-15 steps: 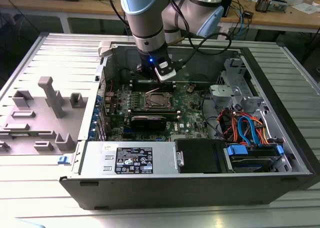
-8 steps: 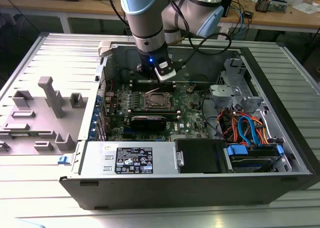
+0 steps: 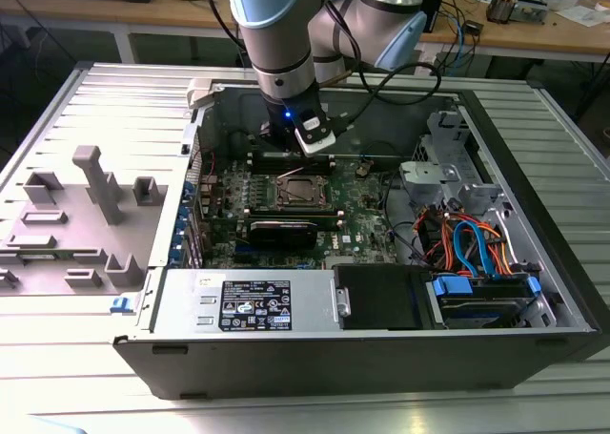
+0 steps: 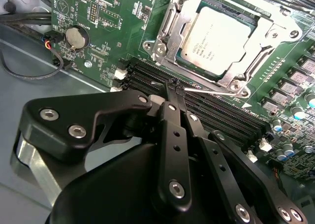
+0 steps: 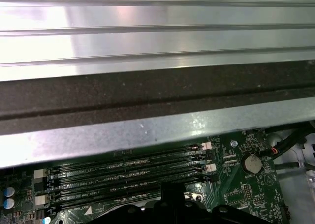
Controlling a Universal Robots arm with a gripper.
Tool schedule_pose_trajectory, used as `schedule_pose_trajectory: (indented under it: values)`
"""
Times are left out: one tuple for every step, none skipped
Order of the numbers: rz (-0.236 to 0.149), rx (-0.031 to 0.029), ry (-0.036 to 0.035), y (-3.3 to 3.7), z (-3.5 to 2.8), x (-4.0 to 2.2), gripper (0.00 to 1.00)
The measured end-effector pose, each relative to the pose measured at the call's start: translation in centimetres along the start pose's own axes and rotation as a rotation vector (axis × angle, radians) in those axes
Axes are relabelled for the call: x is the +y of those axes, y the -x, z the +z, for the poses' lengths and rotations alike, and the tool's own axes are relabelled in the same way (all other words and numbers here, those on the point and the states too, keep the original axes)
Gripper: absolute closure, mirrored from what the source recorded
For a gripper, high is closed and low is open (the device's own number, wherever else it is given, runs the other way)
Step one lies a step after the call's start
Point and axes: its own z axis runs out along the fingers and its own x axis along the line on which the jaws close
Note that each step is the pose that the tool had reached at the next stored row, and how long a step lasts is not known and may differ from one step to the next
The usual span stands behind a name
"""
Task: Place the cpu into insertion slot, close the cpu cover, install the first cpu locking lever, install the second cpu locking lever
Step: 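Install the first cpu locking lever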
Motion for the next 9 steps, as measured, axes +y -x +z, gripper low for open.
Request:
schedule_pose_trajectory:
  values:
    - [0.000,0.0000,0.0000,0.00,0.02,0.00,0.89]
    - [0.000,-0.0002,0.0002,-0.02,0.11,-0.02,0.89]
    - [0.000,0.0001,-0.0002,-0.04,0.18,-0.04,0.89]
    - [0.000,0.0001,-0.0003,-0.04,0.18,-0.04,0.89]
    - [0.000,0.0001,-0.0004,-0.04,0.18,-0.04,0.89]
    - [0.000,0.0000,-0.0002,-0.04,0.19,-0.04,0.89]
    - [0.000,0.0000,-0.0001,-0.04,0.19,-0.04,0.89]
    - [0.000,0.0000,-0.0001,-0.04,0.19,-0.04,0.89]
    - [0.000,-0.0001,-0.0001,-0.04,0.20,-0.04,0.89]
